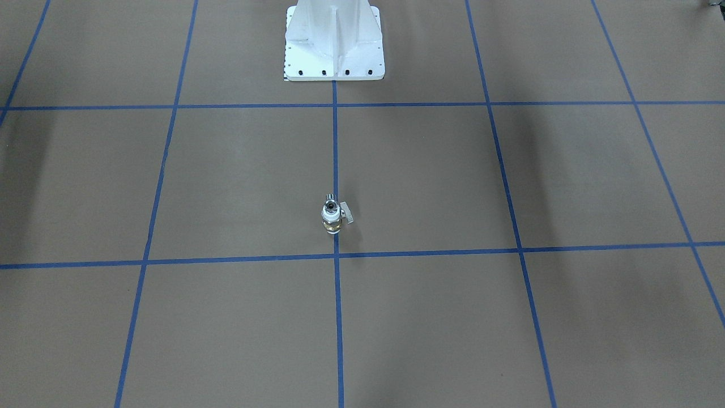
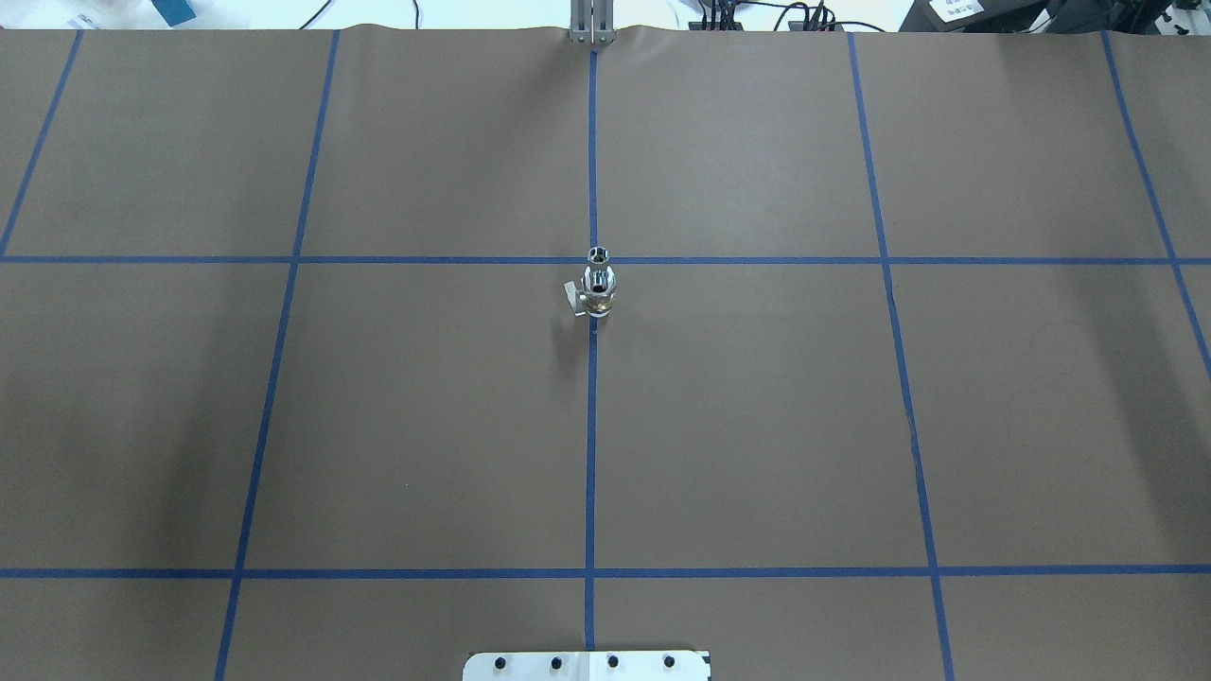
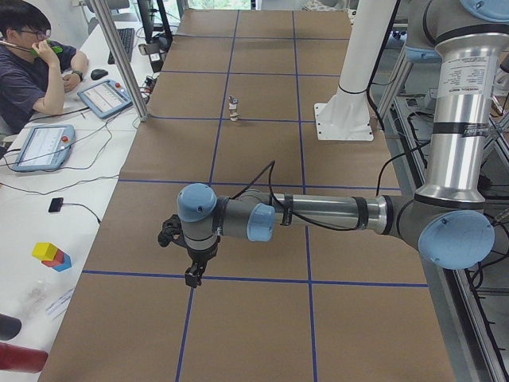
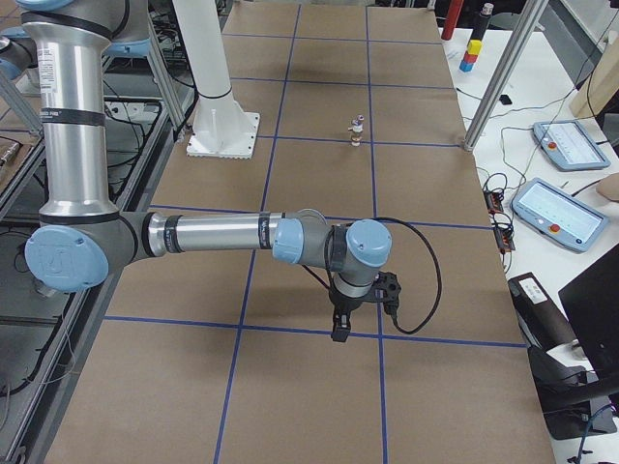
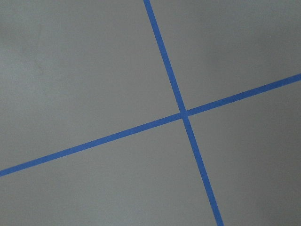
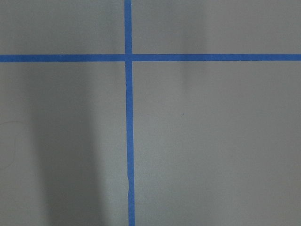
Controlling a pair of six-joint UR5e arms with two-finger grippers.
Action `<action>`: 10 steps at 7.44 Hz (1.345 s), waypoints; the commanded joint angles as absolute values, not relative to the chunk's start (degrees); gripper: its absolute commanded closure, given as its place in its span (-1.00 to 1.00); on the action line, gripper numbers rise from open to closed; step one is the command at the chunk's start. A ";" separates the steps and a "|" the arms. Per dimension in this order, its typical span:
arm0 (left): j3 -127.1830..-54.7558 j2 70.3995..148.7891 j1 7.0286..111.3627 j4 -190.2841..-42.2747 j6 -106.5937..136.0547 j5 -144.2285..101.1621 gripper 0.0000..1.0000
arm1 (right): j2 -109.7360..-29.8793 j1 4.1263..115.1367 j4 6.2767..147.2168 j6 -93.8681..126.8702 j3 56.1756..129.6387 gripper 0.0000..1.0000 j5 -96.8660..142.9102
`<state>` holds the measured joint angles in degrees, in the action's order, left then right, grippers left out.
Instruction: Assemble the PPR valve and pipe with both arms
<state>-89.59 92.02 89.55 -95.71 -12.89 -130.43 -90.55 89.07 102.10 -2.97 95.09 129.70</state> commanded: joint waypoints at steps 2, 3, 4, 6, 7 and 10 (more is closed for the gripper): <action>-89.56 92.02 89.47 -95.71 -12.83 -130.43 -0.99 | -90.53 89.12 102.13 -2.90 95.10 -0.99 129.73; -89.47 92.02 89.47 -95.71 -12.83 -130.34 -1.00 | -90.53 89.12 102.04 -2.99 95.10 -0.99 129.73; -89.30 92.02 89.47 -95.71 -12.83 -130.34 -1.00 | -90.53 89.30 102.13 -2.99 95.10 -0.99 129.81; -89.12 92.02 89.38 -95.71 -12.83 -130.34 -1.00 | -90.61 89.30 102.13 -2.99 95.10 -0.99 129.81; -88.95 92.02 89.38 -95.71 -12.83 -130.34 -1.00 | -90.53 89.30 102.13 -2.99 95.10 -0.99 129.81; -88.86 92.02 89.30 -95.71 -12.83 -130.34 -1.00 | -90.62 89.30 102.13 -2.99 95.10 -0.99 129.73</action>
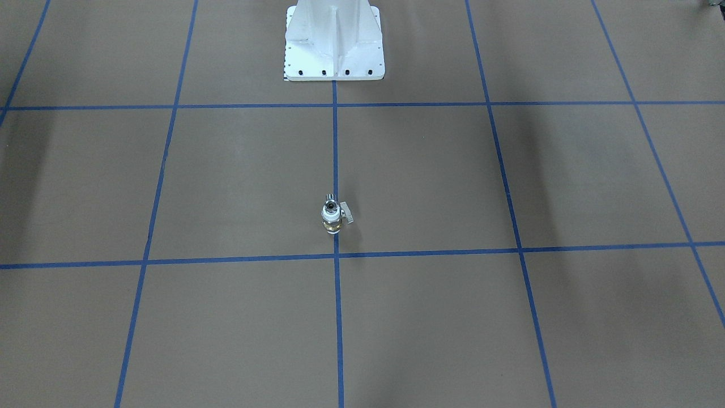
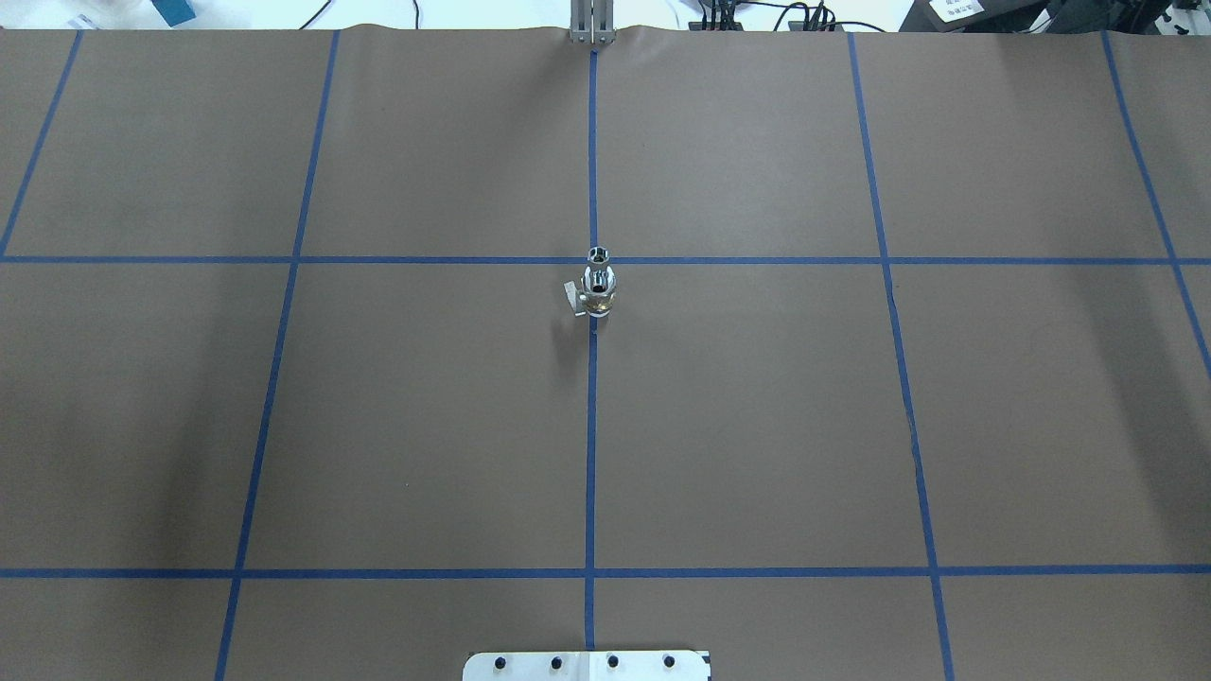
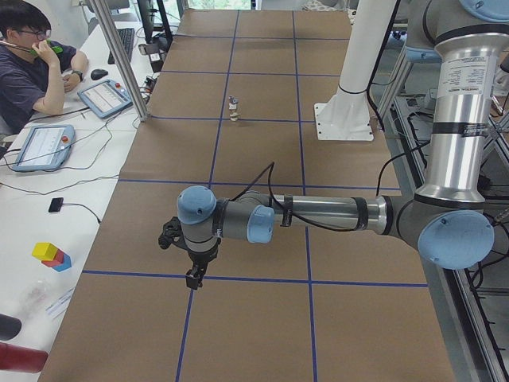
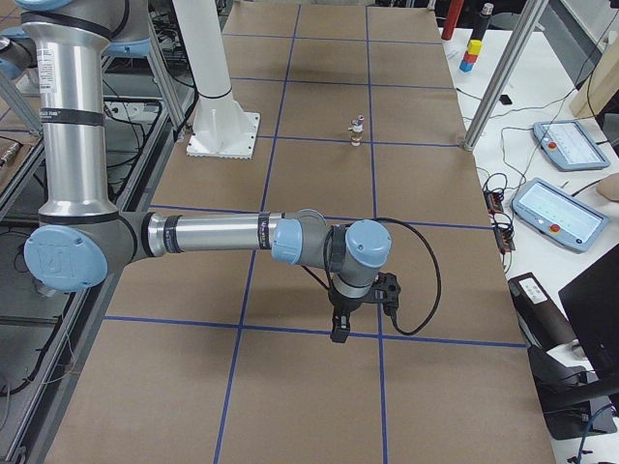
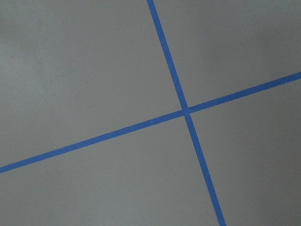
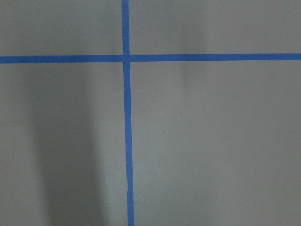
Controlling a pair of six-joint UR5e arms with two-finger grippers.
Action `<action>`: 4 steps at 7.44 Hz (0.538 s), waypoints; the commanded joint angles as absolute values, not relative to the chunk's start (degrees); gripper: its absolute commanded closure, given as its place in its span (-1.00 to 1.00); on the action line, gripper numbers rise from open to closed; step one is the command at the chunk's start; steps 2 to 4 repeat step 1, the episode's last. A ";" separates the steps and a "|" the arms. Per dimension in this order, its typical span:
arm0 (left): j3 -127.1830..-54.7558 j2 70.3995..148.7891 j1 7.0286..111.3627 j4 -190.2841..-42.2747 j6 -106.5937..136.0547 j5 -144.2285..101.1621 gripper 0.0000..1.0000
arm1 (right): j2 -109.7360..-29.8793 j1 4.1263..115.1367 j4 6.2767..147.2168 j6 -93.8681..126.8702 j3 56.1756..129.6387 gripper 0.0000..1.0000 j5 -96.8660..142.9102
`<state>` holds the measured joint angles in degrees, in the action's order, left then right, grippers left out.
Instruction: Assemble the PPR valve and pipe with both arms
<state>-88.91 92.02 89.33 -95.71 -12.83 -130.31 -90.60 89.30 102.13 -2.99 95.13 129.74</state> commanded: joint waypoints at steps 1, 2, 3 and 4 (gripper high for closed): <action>-88.86 92.02 89.30 -95.71 -12.83 -130.34 -1.00 | -90.62 89.30 102.13 -3.08 95.01 -0.99 129.73; -88.86 92.02 89.30 -95.71 -12.83 -130.34 -1.00 | -90.62 89.30 102.13 -3.08 95.01 -0.99 129.73; -88.86 92.02 89.30 -95.71 -12.83 -130.34 -1.00 | -90.62 89.30 102.13 -3.08 95.01 -0.99 129.73; -88.86 92.02 89.30 -95.71 -12.83 -130.34 -1.00 | -90.62 89.30 102.13 -3.08 95.01 -0.99 129.73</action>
